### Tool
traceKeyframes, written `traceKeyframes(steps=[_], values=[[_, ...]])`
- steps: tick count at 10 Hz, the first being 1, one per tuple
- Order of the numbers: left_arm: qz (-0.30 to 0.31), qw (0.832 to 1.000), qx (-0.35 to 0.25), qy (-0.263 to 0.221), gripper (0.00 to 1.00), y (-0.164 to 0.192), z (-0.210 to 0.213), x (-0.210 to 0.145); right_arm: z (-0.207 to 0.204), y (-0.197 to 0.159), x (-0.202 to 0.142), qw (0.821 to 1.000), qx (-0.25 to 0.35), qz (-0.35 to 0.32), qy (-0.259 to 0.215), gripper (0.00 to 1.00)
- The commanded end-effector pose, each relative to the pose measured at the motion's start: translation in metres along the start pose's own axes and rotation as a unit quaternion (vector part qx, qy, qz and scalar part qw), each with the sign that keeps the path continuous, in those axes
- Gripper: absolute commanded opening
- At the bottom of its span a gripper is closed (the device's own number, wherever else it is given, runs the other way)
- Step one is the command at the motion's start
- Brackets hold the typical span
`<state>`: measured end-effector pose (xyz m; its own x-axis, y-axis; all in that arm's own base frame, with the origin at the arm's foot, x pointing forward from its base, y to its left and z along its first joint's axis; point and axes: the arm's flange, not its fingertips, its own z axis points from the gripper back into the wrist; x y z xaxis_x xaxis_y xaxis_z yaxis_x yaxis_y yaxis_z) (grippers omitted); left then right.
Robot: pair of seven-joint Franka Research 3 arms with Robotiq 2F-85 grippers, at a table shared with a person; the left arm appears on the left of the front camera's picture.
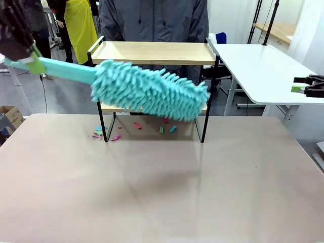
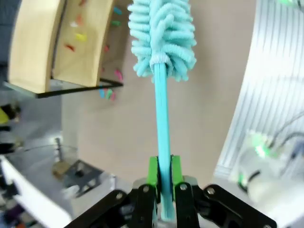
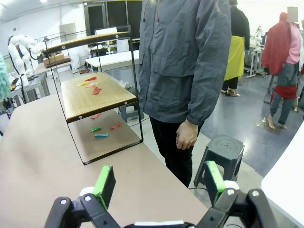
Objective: Clean the shelf.
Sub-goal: Clean the specific section of the Shelf indicated by the human with the Duster.
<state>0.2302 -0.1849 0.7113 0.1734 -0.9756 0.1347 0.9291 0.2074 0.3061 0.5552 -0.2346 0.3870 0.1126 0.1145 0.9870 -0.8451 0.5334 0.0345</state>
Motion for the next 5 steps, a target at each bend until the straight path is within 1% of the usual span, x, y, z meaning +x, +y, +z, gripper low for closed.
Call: traceKeyframes(steps=[1,2,3,4,5], values=[[-0.032,0.998,-0.014,0.051,0.13,0.013,-0.012,-0.011,-0.001,0.001,0.003,1.000,-0.001,0.002,0.002,1.00],[-0.083,0.991,-0.026,0.098,0.13,0.009,-0.032,-0.013,-0.001,0.001,0.003,1.000,-0.001,0.002,0.002,1.00],[-0.119,0.983,-0.040,0.132,0.13,0.007,-0.053,-0.019,-0.001,0.001,0.003,1.000,-0.001,0.002,0.002,1.00],[-0.124,0.977,-0.031,0.171,0.13,0.007,-0.068,-0.027,-0.001,0.001,0.003,1.000,-0.001,0.002,0.002,1.00],[-0.124,0.977,-0.035,0.170,0.13,0.008,-0.075,-0.036,-0.001,0.001,0.003,1.000,-0.001,0.002,0.002,1.00]])
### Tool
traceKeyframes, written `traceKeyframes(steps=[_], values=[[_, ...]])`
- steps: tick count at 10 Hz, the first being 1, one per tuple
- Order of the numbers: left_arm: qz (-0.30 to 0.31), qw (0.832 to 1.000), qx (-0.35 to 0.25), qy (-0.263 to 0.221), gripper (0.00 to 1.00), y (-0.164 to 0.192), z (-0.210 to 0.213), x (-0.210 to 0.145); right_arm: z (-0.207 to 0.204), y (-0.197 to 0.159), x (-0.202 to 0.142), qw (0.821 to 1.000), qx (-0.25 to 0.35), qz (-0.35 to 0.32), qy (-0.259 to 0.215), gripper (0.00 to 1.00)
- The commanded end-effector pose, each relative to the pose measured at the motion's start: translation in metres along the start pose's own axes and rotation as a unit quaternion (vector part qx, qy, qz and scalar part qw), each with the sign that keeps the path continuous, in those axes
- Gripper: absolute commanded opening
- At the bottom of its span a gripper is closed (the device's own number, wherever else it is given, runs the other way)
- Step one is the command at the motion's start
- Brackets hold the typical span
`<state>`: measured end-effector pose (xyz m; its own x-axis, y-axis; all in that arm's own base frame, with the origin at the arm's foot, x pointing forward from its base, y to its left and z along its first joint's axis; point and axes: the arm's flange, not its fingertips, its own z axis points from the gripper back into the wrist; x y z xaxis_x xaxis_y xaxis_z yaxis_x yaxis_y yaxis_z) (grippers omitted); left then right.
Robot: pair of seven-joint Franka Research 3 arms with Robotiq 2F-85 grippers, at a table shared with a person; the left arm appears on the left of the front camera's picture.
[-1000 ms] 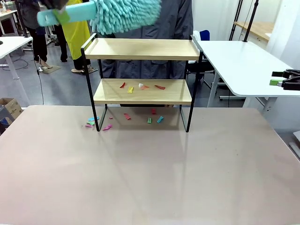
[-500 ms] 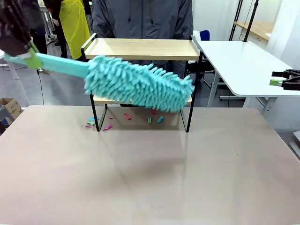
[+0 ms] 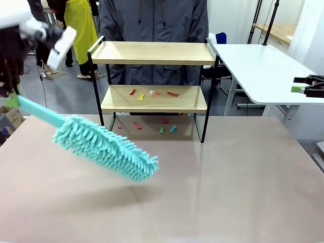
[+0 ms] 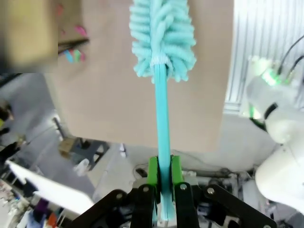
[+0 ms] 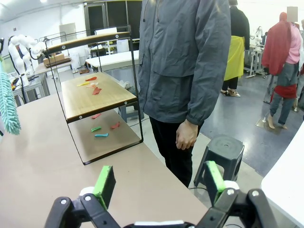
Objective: Clean the shelf.
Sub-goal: Clean the specific section of the Shelf indicated by the human with the Duster.
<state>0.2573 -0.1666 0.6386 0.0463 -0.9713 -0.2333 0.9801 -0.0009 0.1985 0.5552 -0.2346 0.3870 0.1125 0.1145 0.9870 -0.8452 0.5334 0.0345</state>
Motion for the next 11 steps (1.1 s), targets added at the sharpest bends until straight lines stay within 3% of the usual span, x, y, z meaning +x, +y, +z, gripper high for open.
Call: traceKeyframes(steps=[1,3,4,11], values=[[-0.005,1.000,-0.005,0.007,0.13,0.002,-0.014,-0.013,-0.001,0.001,0.003,1.000,-0.001,0.002,0.002,1.00],[0.012,1.000,-0.023,0.010,0.13,0.006,-0.038,-0.003,-0.001,0.001,0.003,1.000,-0.001,0.002,0.002,1.00],[0.000,1.000,-0.018,0.015,0.13,0.002,-0.022,-0.004,-0.001,0.001,0.003,1.000,-0.001,0.002,0.002,1.00],[0.000,1.000,-0.018,0.015,0.13,0.002,-0.022,-0.004,-0.001,0.001,0.003,1.000,-0.001,0.002,0.002,1.00]])
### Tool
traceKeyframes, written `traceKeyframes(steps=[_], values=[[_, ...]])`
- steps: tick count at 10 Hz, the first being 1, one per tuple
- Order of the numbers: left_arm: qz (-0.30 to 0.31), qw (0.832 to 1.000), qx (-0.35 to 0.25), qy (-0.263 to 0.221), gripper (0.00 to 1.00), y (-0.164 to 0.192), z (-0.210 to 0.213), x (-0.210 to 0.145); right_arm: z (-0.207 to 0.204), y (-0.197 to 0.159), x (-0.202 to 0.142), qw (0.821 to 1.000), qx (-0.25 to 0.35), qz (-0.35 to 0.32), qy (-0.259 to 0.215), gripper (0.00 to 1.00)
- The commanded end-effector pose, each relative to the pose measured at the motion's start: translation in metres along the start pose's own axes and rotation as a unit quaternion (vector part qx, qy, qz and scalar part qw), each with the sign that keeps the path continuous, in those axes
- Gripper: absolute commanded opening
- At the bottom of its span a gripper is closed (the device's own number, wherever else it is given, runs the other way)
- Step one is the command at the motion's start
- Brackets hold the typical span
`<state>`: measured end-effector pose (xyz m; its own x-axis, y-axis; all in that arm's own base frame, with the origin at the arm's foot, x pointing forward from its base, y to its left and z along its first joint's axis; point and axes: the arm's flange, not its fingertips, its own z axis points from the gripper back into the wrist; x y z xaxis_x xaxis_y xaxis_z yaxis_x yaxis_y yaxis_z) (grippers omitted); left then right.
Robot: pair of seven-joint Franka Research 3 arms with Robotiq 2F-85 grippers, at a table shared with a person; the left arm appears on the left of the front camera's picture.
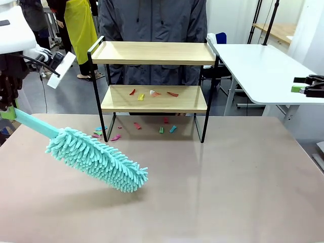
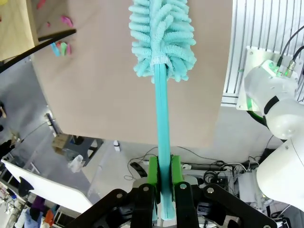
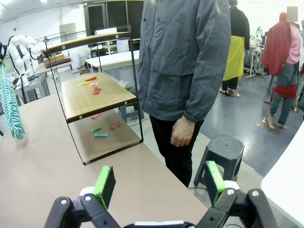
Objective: Clean the shelf.
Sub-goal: Clean the specific section of the Shelf indicated by the human with the Duster.
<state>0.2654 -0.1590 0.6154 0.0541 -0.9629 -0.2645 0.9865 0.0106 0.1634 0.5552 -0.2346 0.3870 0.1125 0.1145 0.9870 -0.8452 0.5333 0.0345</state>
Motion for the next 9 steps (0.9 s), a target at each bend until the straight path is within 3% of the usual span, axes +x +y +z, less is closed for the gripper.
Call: traceKeyframes(steps=[1,9], values=[[-0.001,1.000,0.001,-0.002,0.13,-0.0017,0.0030,-0.0024,-0.0014,0.0005,0.0026,1.000,-0.001,0.002,0.002,1.00],[-0.001,1.000,0.001,-0.002,0.13,-0.0017,0.0030,-0.0024,-0.0014,0.0005,0.0026,1.000,-0.001,0.002,0.002,1.00]])
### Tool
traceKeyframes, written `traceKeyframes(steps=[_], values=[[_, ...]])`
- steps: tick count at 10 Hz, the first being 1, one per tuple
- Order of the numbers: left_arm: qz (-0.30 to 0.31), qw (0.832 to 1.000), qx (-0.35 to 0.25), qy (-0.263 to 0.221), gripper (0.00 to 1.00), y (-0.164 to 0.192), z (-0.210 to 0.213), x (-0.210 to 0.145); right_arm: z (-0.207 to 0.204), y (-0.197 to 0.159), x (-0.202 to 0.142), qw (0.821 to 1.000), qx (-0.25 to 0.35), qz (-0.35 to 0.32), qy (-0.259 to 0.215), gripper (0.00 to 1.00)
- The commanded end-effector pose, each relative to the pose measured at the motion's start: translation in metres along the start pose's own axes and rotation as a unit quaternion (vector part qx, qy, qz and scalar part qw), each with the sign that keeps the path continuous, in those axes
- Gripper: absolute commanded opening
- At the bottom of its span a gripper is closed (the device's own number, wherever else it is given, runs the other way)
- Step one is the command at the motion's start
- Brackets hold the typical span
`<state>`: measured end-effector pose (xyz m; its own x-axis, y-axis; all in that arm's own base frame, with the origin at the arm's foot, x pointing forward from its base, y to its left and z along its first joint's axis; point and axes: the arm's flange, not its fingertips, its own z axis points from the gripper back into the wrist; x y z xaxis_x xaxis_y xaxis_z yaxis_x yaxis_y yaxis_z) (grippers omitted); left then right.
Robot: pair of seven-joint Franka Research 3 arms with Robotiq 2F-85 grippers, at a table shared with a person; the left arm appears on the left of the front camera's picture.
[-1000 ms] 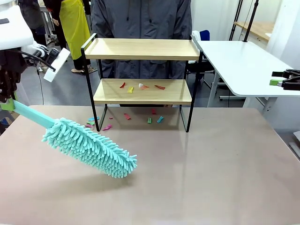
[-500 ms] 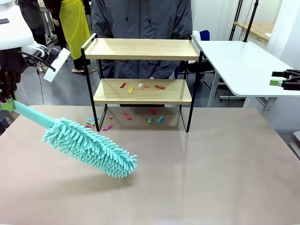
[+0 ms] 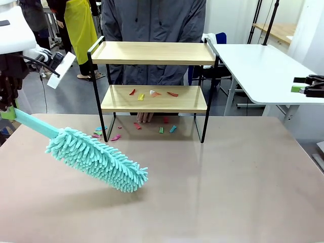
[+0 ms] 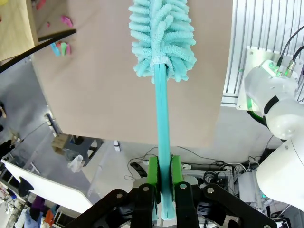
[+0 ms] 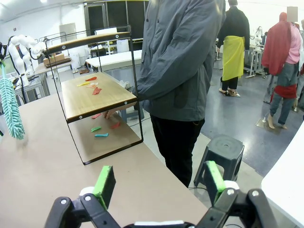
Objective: Clean the shelf.
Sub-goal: Clean the specific section of the Shelf indicated by the human with the Duster.
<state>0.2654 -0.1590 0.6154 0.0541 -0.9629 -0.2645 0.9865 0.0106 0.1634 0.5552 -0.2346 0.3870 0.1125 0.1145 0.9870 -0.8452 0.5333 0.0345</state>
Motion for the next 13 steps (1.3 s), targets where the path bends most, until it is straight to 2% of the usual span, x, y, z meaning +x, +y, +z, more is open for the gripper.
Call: traceKeyframes(steps=[1,13], values=[[-0.001,1.000,0.001,-0.002,0.13,-0.0017,0.0030,-0.0024,-0.0014,0.0005,0.0026,1.000,-0.001,0.002,0.002,1.00],[-0.001,1.000,0.001,-0.002,0.13,-0.0017,0.0030,-0.0024,-0.0014,0.0005,0.0026,1.000,-0.001,0.002,0.002,1.00]])
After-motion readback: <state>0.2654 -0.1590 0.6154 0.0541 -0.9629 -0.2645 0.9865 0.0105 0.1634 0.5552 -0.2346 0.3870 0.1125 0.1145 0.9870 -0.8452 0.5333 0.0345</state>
